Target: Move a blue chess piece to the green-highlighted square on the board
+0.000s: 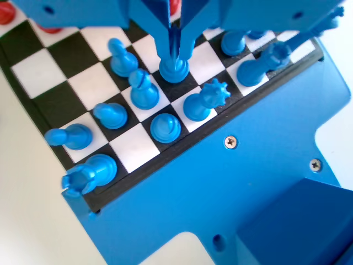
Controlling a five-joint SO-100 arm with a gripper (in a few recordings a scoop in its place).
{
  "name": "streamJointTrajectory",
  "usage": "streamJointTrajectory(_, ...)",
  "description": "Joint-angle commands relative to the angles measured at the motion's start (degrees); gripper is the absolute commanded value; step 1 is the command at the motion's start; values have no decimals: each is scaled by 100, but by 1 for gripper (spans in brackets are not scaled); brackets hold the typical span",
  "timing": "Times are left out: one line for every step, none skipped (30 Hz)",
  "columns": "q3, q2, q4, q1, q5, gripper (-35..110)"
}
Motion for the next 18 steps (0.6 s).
streamJointTrajectory(88,132,35,-97,0,1)
streamJointTrajectory(88,132,26,-114,0,1)
streamJointTrajectory(97,132,0,-114,9,1)
streamJointTrajectory(105,132,-18,-123,9,1)
streamJointTrajectory(123,132,-35,-132,9,1)
streamJointTrajectory(132,132,-44,-132,-9,1)
streamJointTrajectory(141,123,-62,-132,-18,1)
streamJointTrajectory(149,123,-79,-132,-18,1)
streamJointTrajectory(158,123,-88,-141,-18,1)
streamJointTrajectory(158,114,-97,-141,-26,1)
streamJointTrajectory(158,114,-105,-141,-26,1)
streamJointTrajectory(158,114,-114,-141,-26,1)
streamJointTrajectory(158,114,-114,-149,-26,1)
streamJointTrajectory(158,114,-114,-149,-35,1)
streamJointTrajectory(158,114,-114,-149,-44,1)
streamJointTrajectory(167,114,-114,-149,-53,1)
streamJointTrajectory(176,114,-123,-149,-62,1)
streamJointTrajectory(185,114,-132,-149,-79,1)
